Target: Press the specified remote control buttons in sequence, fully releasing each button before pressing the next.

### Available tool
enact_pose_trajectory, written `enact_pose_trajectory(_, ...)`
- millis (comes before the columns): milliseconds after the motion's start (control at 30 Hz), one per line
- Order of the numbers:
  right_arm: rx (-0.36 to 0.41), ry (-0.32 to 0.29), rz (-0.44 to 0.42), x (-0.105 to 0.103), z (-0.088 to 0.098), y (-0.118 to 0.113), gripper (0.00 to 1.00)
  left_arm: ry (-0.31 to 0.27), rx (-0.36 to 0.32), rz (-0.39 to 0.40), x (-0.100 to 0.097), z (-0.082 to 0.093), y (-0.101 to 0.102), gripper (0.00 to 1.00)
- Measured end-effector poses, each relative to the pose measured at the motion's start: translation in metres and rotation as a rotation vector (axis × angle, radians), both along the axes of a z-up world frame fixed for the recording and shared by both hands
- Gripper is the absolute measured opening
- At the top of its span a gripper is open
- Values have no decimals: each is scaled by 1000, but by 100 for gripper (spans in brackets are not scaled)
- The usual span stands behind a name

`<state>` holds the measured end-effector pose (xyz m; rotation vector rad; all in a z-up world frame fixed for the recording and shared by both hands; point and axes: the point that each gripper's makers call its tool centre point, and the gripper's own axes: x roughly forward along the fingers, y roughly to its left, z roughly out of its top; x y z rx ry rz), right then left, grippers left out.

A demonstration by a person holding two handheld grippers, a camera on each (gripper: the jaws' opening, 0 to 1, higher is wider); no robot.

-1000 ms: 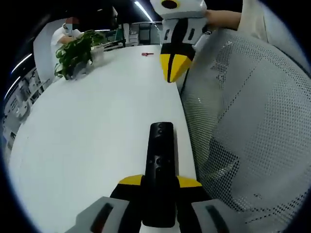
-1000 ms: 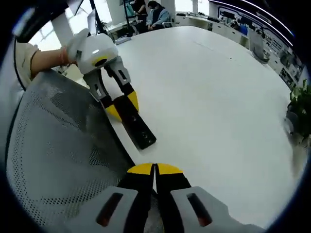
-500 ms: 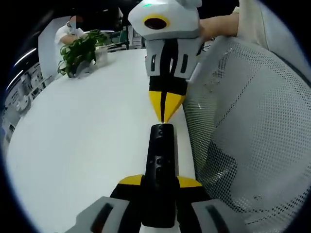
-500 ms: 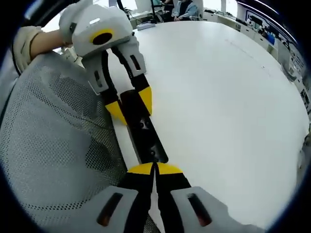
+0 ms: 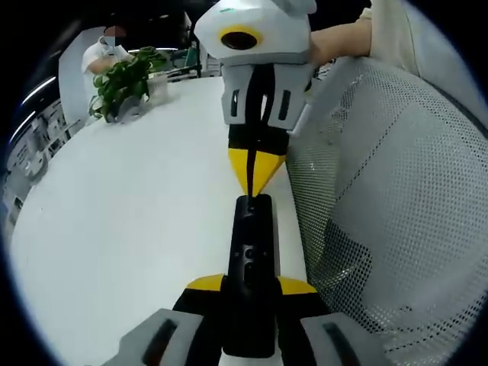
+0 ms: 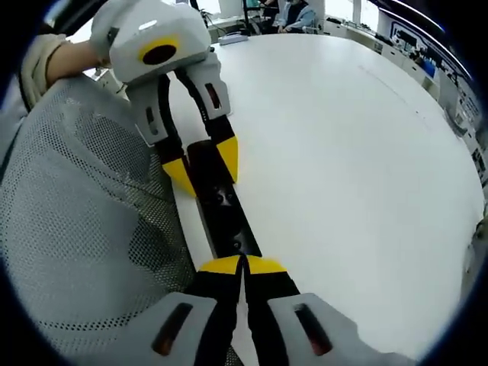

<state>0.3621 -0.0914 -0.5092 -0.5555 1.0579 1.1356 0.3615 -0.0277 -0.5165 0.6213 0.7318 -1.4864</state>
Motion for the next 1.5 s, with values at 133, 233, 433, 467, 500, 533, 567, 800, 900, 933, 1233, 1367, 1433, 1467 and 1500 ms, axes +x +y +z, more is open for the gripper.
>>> enact_pose_trajectory(133,-24,-24,27,-1,0,0,0,-10,8,-9,0,0,1,24)
enact_pose_trajectory(233,-62,-44,73,-1,-1,0,0,-11,11,-9,0,-1,1,24)
enact_pose_trajectory(433,-177,-132,267,-2,-2,2,0,-9,16,-9,0,-1,1,24)
enact_pose_trajectory(467,-191,-147,302,-3,-2,2,0,-5,15,-5,0,-1,1,24)
enact_pose_trajectory(500,-212,-174,357,-3,-3,2,0,-2,14,-2,0,-1,1,24)
enact_pose_trajectory(533,-219,-182,375,-4,-3,2,0,1,13,1,0,-1,0,24)
enact_pose_trajectory(567,-234,-209,422,-4,-3,3,0,5,12,3,0,0,0,25)
enact_pose_trajectory(800,-283,-357,647,-7,-2,3,0,8,21,3,-1,0,0,25)
enact_pose_trajectory(900,-289,-367,636,-7,-2,3,0,6,19,1,-1,0,0,25)
enact_pose_trajectory(933,-280,-351,570,-6,-2,3,0,5,18,-1,-1,0,0,25)
enact_pose_trajectory(1233,25,-77,130,-5,8,21,0,6,5,-2,-1,0,0,24)
enact_pose_trajectory(1367,-20,-95,141,0,4,17,0,5,5,-4,-1,0,0,24)
enact_pose_trajectory(1433,-77,-110,186,1,-1,10,0,5,5,-4,-1,0,0,24)
enact_pose_trajectory(1467,-86,-108,196,-1,-3,9,0,5,5,-4,-1,0,0,24)
enact_pose_trajectory(1500,-67,-117,200,-1,0,12,0,4,4,-5,-1,0,0,24)
